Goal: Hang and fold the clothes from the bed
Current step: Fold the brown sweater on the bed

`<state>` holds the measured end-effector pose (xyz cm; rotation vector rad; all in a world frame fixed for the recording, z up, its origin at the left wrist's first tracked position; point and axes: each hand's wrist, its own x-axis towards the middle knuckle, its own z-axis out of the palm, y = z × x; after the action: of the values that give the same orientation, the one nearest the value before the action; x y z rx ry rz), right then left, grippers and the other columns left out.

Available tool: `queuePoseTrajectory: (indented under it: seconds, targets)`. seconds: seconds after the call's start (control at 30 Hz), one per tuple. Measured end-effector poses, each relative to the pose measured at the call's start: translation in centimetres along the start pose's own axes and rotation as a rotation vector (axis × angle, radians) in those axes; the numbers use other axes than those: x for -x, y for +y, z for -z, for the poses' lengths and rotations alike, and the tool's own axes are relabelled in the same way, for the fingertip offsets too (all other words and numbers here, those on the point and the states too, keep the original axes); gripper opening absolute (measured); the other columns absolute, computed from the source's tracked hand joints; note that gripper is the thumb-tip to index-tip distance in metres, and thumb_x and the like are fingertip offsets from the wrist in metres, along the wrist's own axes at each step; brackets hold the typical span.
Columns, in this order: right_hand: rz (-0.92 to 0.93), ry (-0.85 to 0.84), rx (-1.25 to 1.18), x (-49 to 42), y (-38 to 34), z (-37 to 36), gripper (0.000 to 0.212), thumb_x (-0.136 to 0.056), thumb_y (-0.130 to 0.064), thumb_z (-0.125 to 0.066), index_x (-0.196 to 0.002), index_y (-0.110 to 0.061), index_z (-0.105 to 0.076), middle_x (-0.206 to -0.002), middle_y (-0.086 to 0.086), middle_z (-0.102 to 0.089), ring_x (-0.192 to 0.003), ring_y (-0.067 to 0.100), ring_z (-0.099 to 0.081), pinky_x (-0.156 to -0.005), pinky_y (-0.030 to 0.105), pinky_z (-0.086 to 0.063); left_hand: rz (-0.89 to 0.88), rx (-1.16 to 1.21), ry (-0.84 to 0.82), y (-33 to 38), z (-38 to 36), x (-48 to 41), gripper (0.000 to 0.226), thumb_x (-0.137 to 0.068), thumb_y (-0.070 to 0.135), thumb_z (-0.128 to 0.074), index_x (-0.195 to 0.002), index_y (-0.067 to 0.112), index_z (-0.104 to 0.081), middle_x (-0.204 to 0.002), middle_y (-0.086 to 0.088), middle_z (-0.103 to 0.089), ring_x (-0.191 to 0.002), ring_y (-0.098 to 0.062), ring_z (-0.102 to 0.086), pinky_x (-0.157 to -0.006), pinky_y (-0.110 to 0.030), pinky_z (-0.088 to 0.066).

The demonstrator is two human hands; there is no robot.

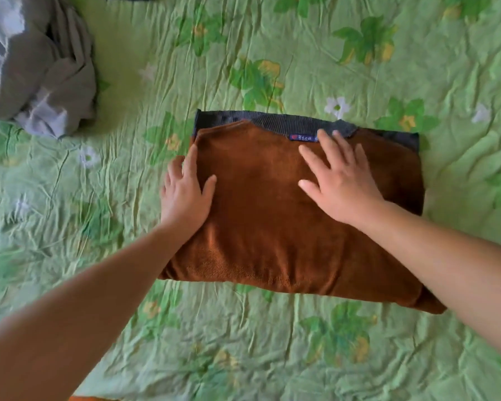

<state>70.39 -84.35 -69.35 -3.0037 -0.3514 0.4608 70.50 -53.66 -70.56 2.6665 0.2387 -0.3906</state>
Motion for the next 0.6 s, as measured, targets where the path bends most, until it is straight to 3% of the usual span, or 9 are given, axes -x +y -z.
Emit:
queuePoseTrajectory:
  seconds: [0.07,0.17,0.2,0.27,0.33,0.37,0.47,0.53,0.6]
  targets:
    - [0.066,-0.195,-0.003,-0.9,-3.6,-1.6,0.073,-0.098,-0.07,-0.026,-0.157,-0.043,0.006,-0.166,0.003,0.024,-0.153,0.033,0.021,-0.118,0.069,-0.003,-0.021,-0.135,-0.081,-2.4,-0.9,3.8,0.069,-0.101,0.058,-0.034,-0.157,0.042,0.003,-0.164,-0.009,-0.011,-0.152,-0.029,-0.011,-0.122,-0.052,-0.016]
    - [0.007,-0.346,0.051,-2.6,-6.1,-3.0,0.078,-0.095,-0.075,-0.023,-0.154,-0.045,0.018,-0.163,0.004,0.033,-0.15,0.036,0.029,-0.115,0.074,0.001,-0.048,-0.299,-0.157,-6.0,-2.0,6.6,0.068,-0.099,0.065,-0.015,-0.157,0.042,0.012,-0.168,-0.005,0.004,-0.155,-0.021,0.006,-0.124,-0.05,-0.005]
    - [-0.023,-0.38,0.085,-3.3,-6.7,-2.7,0.078,-0.096,-0.073,-0.029,-0.155,-0.045,0.014,-0.165,0.006,0.028,-0.151,0.039,0.024,-0.115,0.074,-0.001,-0.054,-0.322,-0.165,-6.4,-2.2,6.6,0.068,-0.099,0.065,-0.013,-0.157,0.041,0.013,-0.168,-0.005,0.005,-0.155,-0.021,0.007,-0.124,-0.05,-0.005]
    - [-0.059,-0.389,0.188,-4.7,-8.5,-0.8,0.076,-0.094,-0.065,-0.047,-0.155,-0.038,-0.01,-0.166,0.017,0.001,-0.151,0.046,-0.003,-0.114,0.07,-0.016,-0.06,-0.339,-0.161,-6.2,-2.1,6.2,0.069,-0.1,0.064,-0.016,-0.157,0.039,0.012,-0.167,-0.008,-0.001,-0.154,-0.026,0.0,-0.123,-0.052,-0.012]
    - [-0.013,-0.267,0.318,-5.9,-11.1,1.7,0.063,-0.091,-0.049,-0.062,-0.143,-0.026,-0.036,-0.152,0.021,-0.031,-0.138,0.044,-0.034,-0.108,0.061,-0.033,-0.053,-0.277,-0.128,-5.7,-1.7,6.2,0.072,-0.099,0.064,-0.029,-0.158,0.037,0.003,-0.16,-0.012,-0.021,-0.147,-0.032,-0.022,-0.115,-0.052,-0.029]
    - [0.052,-0.183,0.349,-6.6,-12.5,2.6,0.057,-0.09,-0.038,-0.065,-0.139,-0.021,-0.04,-0.146,0.02,-0.037,-0.132,0.042,-0.04,-0.105,0.057,-0.037,-0.032,-0.2,-0.104,-5.8,-1.4,6.3,0.076,-0.097,0.063,-0.038,-0.159,0.036,-0.002,-0.152,-0.012,-0.031,-0.139,-0.033,-0.034,-0.109,-0.051,-0.038]
    - [0.344,-0.113,0.343,-9.5,-16.8,3.7,0.063,-0.088,-0.01,-0.06,-0.144,-0.021,-0.033,-0.153,0.016,-0.029,-0.141,0.039,-0.029,-0.109,0.056,-0.036,0.15,0.081,-0.124,-6.9,-0.1,7.2,0.078,-0.088,0.06,-0.061,-0.151,0.03,-0.026,-0.134,-0.007,-0.053,-0.118,-0.029,-0.055,-0.092,-0.044,-0.051]
    - [0.527,-0.188,0.46,-11.6,-19.7,3.5,0.068,-0.091,-0.007,-0.059,-0.151,-0.025,-0.031,-0.162,0.013,-0.021,-0.152,0.036,-0.011,-0.119,0.062,-0.019,0.244,0.16,-0.217,-8.1,0.4,7.6,0.067,-0.083,0.057,-0.068,-0.137,0.025,-0.045,-0.116,-0.001,-0.063,-0.101,-0.024,-0.061,-0.08,-0.035,-0.05]
    - [0.611,-0.237,0.646,-13.0,-21.8,3.0,0.056,-0.094,-0.014,-0.058,-0.146,-0.024,-0.041,-0.154,0.013,-0.037,-0.151,0.035,-0.02,-0.118,0.07,-0.005,0.294,0.231,-0.297,-9.4,1.0,8.1,0.058,-0.079,0.053,-0.074,-0.125,0.022,-0.057,-0.102,0.003,-0.064,-0.091,-0.019,-0.062,-0.077,-0.032,-0.05]
